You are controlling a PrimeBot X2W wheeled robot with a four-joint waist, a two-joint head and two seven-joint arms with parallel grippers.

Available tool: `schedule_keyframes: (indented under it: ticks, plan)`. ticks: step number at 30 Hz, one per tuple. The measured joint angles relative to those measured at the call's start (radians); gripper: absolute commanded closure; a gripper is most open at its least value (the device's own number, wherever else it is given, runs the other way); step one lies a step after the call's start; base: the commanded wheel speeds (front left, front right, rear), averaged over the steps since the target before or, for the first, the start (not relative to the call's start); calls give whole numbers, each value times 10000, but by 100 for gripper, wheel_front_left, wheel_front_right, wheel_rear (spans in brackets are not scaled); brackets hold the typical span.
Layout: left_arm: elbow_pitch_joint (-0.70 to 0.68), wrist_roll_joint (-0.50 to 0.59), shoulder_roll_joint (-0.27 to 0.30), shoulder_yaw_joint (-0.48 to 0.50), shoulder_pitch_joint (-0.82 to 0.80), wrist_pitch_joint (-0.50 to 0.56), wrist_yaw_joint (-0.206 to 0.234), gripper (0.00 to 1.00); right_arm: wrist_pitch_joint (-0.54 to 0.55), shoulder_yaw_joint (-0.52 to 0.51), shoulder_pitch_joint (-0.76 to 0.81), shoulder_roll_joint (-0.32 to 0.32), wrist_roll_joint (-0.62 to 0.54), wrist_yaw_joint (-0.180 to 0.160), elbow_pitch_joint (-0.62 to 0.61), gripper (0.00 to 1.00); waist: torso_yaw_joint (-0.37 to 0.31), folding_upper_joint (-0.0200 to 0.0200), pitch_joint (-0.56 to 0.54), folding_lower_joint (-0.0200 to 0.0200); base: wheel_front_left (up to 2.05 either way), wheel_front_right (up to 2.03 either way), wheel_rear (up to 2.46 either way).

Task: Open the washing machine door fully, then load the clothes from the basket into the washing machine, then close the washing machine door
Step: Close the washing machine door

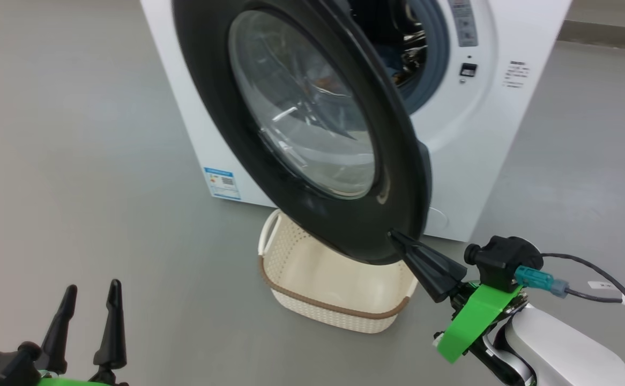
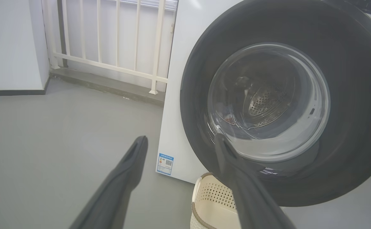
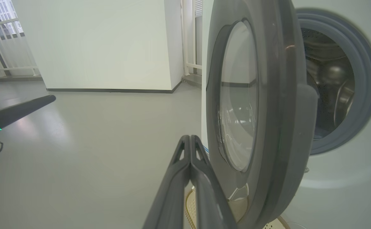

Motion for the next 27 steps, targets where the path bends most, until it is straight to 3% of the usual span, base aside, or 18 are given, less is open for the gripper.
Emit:
schedule_keyframes:
  ticks: [13, 27]
  plan:
    - [-19, -27, -19, -50, -72, 0, 0, 0, 0, 581, -1210, -263, 725, 6, 2236, 100, 879, 0, 459, 0, 0, 0, 0]
    - [-224, -98, -44, -58, -499, 0, 0, 0, 2, 81, -2202, -859, 1081, 56, 3150, 100, 1117, 0, 1479, 0, 0, 0, 0]
